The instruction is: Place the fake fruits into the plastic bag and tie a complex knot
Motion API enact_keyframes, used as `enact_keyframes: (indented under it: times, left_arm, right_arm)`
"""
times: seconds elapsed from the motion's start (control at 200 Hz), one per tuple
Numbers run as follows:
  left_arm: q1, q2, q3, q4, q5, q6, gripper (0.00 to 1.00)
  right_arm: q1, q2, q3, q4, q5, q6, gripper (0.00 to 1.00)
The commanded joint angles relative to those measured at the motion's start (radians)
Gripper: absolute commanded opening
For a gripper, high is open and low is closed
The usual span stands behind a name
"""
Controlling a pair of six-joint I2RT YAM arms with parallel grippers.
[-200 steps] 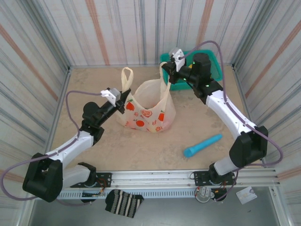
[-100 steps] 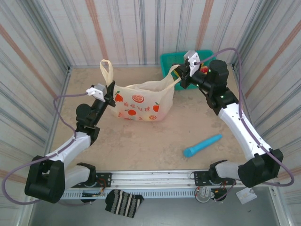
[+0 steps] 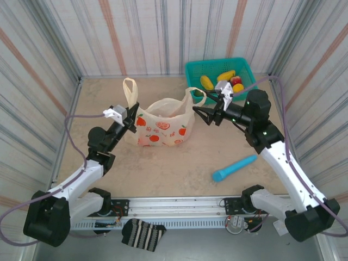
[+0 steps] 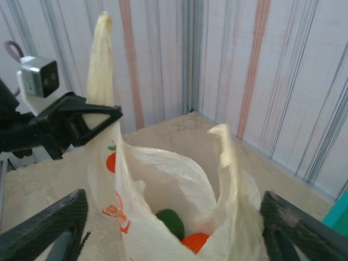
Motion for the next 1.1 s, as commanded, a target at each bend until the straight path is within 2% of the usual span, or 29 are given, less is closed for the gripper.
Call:
enact_keyframes:
  times: [0.0, 0.065, 0.13, 0.255, 0.451, 0.661, 0.741, 0.817, 0.957, 1.037, 1.097]
  left_arm:
    - [0.012, -0.017, -0.003, -0.022, -0.005, 0.033, 0.0]
    - [0.016, -0.016, -0.003, -0.019, -0.007, 0.032, 0.0]
    - [0.018, -0.018, -0.005, -0.019, -0.003, 0.034, 0.0]
    - [0.017, -0.02, -0.011, -0.018, 0.005, 0.032, 0.0]
    - [0.008, -0.009, -0.014, 0.005, 0.037, 0.025, 0.0]
    - [-0.002, -0.003, -0.02, 0.029, 0.072, 0.031, 0.0]
    - [-0.002, 0.008, -0.019, 0.039, 0.089, 0.035, 0.0]
    - [-0.003, 0.019, -0.011, 0.039, 0.104, 0.039, 0.0]
    - [-0.001, 0.038, 0.002, 0.038, 0.114, 0.046, 0.0]
    - [0.004, 0.051, 0.011, 0.039, 0.127, 0.048, 0.0]
    - [0.007, 0.063, 0.018, 0.043, 0.138, 0.045, 0.0]
  right_arm:
    - [-0.005, -0.057, -0.078, 0.106, -0.068, -0.017, 0.89]
    - [0.003, -0.075, -0.139, 0.158, -0.05, -0.045, 1.0]
    - [0.009, -0.088, -0.211, 0.228, 0.032, -0.062, 0.99]
    - [0.005, -0.064, -0.3, 0.352, 0.111, -0.038, 0.99]
    - [0.031, 0.19, -0.304, 0.669, 0.134, 0.124, 0.99]
    - [0.028, 0.51, -0.118, 0.868, 0.102, 0.199, 0.99]
    - [0.007, 0.626, -0.03, 0.94, 0.055, 0.248, 0.99]
    - [-0.007, 0.727, 0.068, 0.988, -0.051, 0.322, 1.0]
    - [0.004, 0.881, 0.264, 1.003, -0.254, 0.481, 0.91]
    - [0.021, 0.935, 0.343, 0.94, -0.333, 0.491, 0.86]
    - [0.032, 0.962, 0.389, 0.87, -0.359, 0.476, 0.78]
